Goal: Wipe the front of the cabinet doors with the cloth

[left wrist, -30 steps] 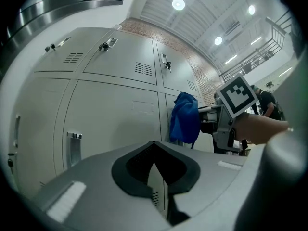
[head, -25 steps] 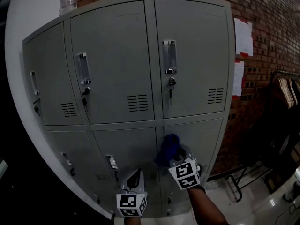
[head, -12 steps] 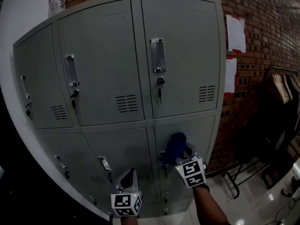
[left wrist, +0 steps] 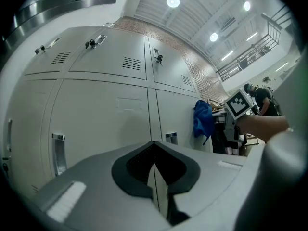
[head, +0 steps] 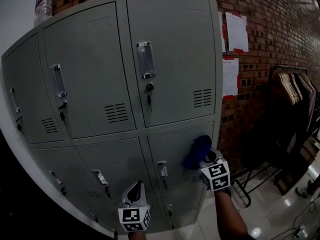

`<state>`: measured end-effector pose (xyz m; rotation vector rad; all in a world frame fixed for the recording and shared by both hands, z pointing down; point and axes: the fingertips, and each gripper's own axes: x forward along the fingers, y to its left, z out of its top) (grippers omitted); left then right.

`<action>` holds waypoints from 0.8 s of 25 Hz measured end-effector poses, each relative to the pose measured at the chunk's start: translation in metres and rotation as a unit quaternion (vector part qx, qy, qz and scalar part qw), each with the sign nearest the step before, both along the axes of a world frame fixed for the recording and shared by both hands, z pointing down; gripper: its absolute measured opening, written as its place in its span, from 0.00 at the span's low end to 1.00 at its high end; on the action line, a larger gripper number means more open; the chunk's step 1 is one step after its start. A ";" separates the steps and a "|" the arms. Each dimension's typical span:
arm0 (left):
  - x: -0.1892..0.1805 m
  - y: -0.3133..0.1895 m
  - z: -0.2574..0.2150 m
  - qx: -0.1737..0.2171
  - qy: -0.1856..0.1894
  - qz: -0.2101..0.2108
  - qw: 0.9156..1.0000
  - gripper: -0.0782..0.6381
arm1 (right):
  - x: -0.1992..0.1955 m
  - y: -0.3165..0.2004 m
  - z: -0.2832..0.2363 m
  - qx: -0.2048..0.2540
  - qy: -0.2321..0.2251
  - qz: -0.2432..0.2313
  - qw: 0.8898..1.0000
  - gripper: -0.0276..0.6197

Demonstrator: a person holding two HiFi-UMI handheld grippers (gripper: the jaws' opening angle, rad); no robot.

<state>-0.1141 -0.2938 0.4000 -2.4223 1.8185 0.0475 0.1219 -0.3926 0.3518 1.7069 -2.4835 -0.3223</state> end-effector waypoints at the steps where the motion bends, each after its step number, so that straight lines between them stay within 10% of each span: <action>1: 0.001 0.000 0.001 0.000 -0.001 0.000 1.000 0.13 | 0.009 -0.002 0.000 -0.002 -0.005 0.007 1.000 0.16; 10: -0.002 -0.003 0.009 -0.009 0.004 -0.002 1.000 0.13 | 0.061 0.000 0.005 -0.015 -0.004 0.077 0.997 0.17; 20: -0.014 0.006 0.013 -0.011 0.009 -0.002 1.000 0.13 | -0.078 0.027 0.059 -0.051 0.007 -0.069 0.996 0.16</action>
